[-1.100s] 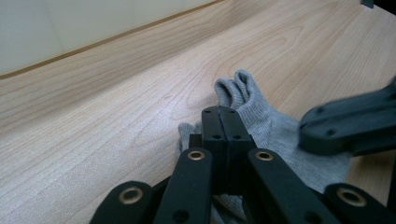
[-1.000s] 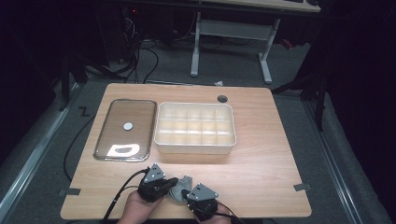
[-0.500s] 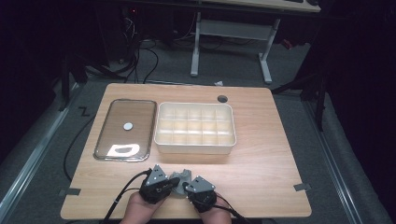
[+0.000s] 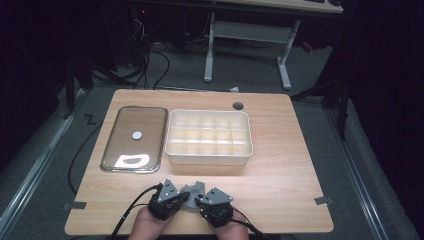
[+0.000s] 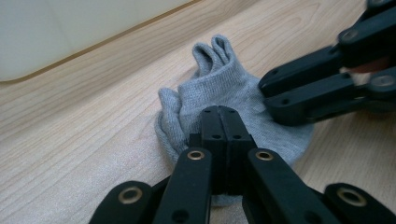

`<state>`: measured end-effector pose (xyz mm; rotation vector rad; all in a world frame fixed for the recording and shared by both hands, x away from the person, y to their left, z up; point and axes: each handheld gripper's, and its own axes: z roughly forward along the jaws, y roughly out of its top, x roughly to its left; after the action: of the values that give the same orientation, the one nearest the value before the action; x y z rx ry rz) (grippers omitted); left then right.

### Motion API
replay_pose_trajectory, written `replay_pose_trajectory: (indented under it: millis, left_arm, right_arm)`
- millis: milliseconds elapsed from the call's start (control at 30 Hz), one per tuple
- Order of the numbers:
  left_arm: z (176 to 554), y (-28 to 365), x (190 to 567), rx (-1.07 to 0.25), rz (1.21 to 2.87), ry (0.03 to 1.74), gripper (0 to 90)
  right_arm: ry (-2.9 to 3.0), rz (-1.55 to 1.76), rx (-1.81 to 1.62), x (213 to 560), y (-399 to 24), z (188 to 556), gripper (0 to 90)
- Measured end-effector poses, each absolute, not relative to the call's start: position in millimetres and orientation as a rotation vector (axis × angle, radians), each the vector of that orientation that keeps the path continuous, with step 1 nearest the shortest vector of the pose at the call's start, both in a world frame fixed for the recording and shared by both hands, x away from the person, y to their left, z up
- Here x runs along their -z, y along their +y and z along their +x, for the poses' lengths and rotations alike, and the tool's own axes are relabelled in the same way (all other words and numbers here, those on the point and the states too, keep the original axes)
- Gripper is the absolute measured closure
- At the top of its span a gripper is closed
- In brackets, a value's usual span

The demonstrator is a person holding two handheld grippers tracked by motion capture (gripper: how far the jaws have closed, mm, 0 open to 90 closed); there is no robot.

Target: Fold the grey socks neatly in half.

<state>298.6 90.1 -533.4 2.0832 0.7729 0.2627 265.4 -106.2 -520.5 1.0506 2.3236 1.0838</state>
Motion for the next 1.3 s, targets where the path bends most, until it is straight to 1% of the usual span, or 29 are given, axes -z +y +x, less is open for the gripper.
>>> replay_pose_trajectory:
  millis: [100, 133, 167, 200, 533, 633, 667, 700, 733, 767, 833, 900, 1033, 1200, 1300]
  left_arm:
    - [298.8, 90.3, 533.4, -0.26, 2.083, 0.774, 89.8]
    - [298.8, 90.2, 533.4, -0.26, 2.083, 0.774, 89.7]
    - [298.7, 90.2, 533.4, -0.261, 2.083, 0.774, 89.7]
    - [298.6, 90.1, 533.5, -0.261, 2.081, 0.775, 89.6]
    - [298.4, 90.5, 533.4, -0.26, 2.08, 0.772, 88.0]
    - [298.1, 90.2, 533.4, -0.263, 2.079, 0.772, 86.8]
    - [297.8, 90.0, 533.3, -0.264, 2.081, 0.768, 86.7]
    - [297.8, 90.0, 533.3, -0.264, 2.081, 0.768, 86.6]
    - [297.4, 89.7, 533.2, -0.268, 2.084, 0.763, 86.6]
    - [297.4, 89.7, 533.2, -0.268, 2.084, 0.763, 86.6]
    - [296.7, 89.3, 533.1, -0.276, 2.087, 0.756, 86.7]
    - [293.9, 87.3, 532.9, -0.302, 2.103, 0.724, 87.1]
    - [292.1, 81.8, 532.9, -0.322, 2.119, 0.694, 87.3]
    - [289.7, 69.5, 532.5, -0.315, 2.118, 0.706, 87.6]
    - [287.8, 62.5, 532.6, -0.341, 2.124, 0.701, 88.5]
  right_arm:
    - [2.268, 1.122, -1.13, 513.7, -112.6, 262.6, 70.5]
    - [2.233, 1.172, -1.144, 511.7, -116.2, 262.4, 64.7]
    - [2.233, 1.172, -1.144, 511.7, -116.2, 262.4, 64.7]
    - [2.225, 1.225, -1.132, 513.6, -117.2, 264.3, 61.9]
    - [2.251, 1.429, -1.096, 528.9, -112.6, 276.2, 60.1]
    - [2.269, 1.434, -1.112, 529.0, -113.2, 277.0, 62.1]
    - [2.278, 1.429, -1.123, 529.4, -113.2, 276.5, 65.8]
    - [2.278, 1.429, -1.123, 529.4, -113.2, 276.5, 65.8]
    - [2.288, 1.418, -1.143, 530.2, -114.2, 276.6, 71.4]
    - [2.288, 1.418, -1.143, 530.2, -114.2, 276.6, 71.4]
    - [2.296, 1.402, -1.151, 529.8, -113.4, 274.7, 77.6]
    - [2.303, 1.364, -1.139, 528.9, -112.8, 273.6, 79.9]
    - [2.313, 1.32, -1.136, 523.5, -116.1, 269.8, 82.0]
    - [2.281, 1.26, -1.186, 509.2, -118.4, 261.9, 82.9]
    - [2.267, 1.239, -1.197, 502.5, -116.9, 260.4, 82.9]
